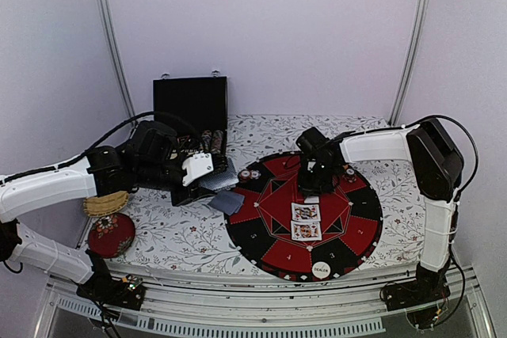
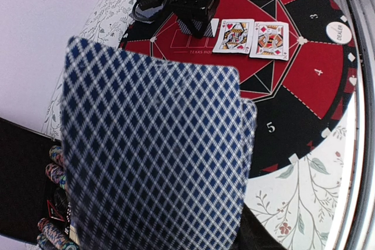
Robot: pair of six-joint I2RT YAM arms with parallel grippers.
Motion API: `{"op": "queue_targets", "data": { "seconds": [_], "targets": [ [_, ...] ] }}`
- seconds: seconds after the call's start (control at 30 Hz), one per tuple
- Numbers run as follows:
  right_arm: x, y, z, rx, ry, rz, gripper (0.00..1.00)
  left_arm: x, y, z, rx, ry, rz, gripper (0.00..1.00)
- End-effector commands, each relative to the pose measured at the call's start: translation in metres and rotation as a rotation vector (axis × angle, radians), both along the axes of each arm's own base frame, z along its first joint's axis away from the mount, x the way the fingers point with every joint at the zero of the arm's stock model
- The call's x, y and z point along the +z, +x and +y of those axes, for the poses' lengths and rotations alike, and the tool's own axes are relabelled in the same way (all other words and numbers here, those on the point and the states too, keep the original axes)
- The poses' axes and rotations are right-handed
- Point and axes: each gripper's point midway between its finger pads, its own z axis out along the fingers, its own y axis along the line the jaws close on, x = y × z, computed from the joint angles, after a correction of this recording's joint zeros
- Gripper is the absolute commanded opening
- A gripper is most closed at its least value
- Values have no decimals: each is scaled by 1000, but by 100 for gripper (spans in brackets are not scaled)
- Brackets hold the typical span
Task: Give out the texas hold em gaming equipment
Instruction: Flop the poker card in the community card area.
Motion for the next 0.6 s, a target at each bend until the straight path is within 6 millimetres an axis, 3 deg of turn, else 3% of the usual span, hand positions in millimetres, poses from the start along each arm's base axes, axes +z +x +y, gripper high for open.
{"op": "queue_targets", "data": {
  "seconds": [0.0,0.57],
  "targets": [
    [1,-5,7,14,24,18,2,5,-6,-5,-24,-18,-16,47],
    [-5,-10,16,51,9,20,3,5,-6,-5,-24,-16,-16,47]
  ]
}}
